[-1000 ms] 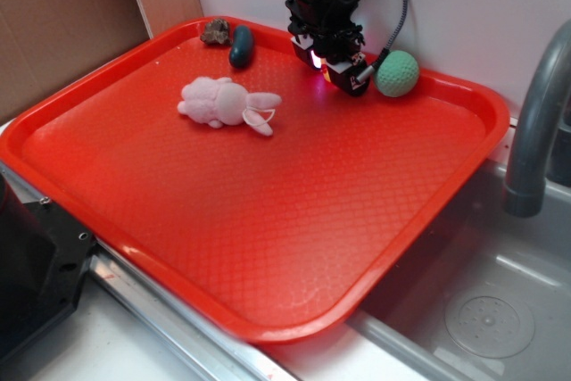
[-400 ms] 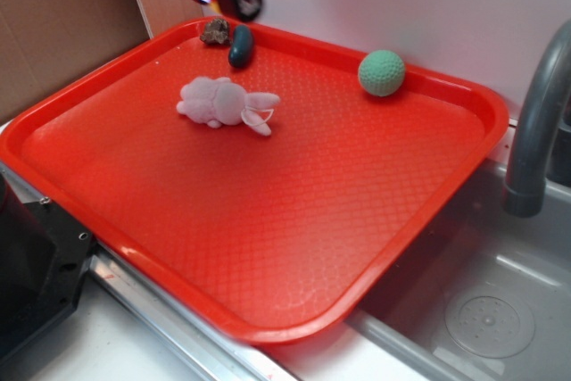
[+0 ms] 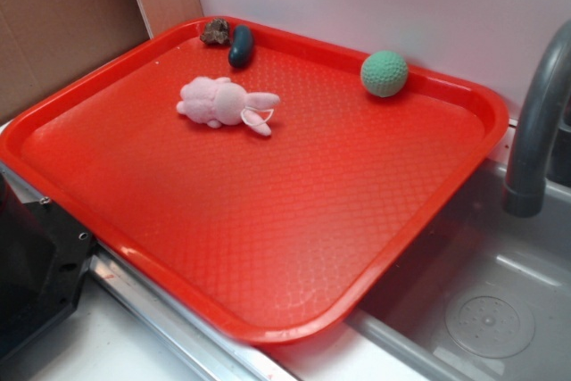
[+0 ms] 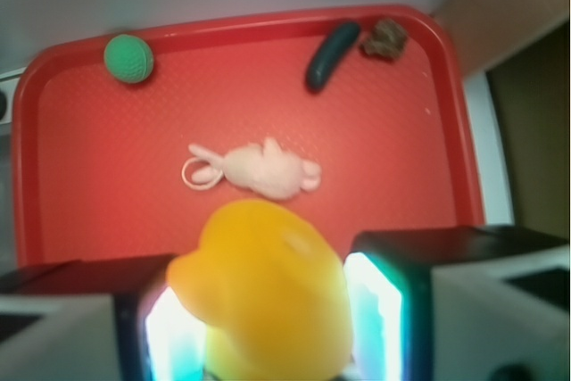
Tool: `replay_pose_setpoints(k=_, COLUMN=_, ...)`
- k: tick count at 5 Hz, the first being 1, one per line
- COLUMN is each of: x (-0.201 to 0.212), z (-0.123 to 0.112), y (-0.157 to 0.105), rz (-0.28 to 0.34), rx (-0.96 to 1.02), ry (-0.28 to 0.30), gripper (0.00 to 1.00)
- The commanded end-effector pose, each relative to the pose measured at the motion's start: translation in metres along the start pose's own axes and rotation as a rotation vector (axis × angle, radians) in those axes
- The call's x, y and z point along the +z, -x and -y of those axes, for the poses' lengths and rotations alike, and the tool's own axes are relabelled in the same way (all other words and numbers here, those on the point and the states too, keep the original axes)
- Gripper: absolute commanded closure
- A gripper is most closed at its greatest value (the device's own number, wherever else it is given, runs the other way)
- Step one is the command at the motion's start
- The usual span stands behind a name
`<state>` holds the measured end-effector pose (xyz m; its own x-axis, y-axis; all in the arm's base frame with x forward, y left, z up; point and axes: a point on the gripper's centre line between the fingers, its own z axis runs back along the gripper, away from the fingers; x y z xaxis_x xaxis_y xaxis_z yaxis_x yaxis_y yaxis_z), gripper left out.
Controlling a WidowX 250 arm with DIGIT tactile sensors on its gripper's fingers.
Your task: Grab the yellow duck.
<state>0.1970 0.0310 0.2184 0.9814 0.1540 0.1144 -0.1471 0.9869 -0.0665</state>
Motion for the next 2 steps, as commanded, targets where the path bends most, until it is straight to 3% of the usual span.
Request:
replay_pose_setpoints(k=1, x=0.012, z=0.006, y=0.004, rz=0.045, rx=0.088, ry=-0.095, gripper=1.0)
replay_pose_setpoints(k=2, x=0.001, z=0.008, y=-0.001, rz=0.02, rx=0.069, ry=-0.096, gripper=1.0)
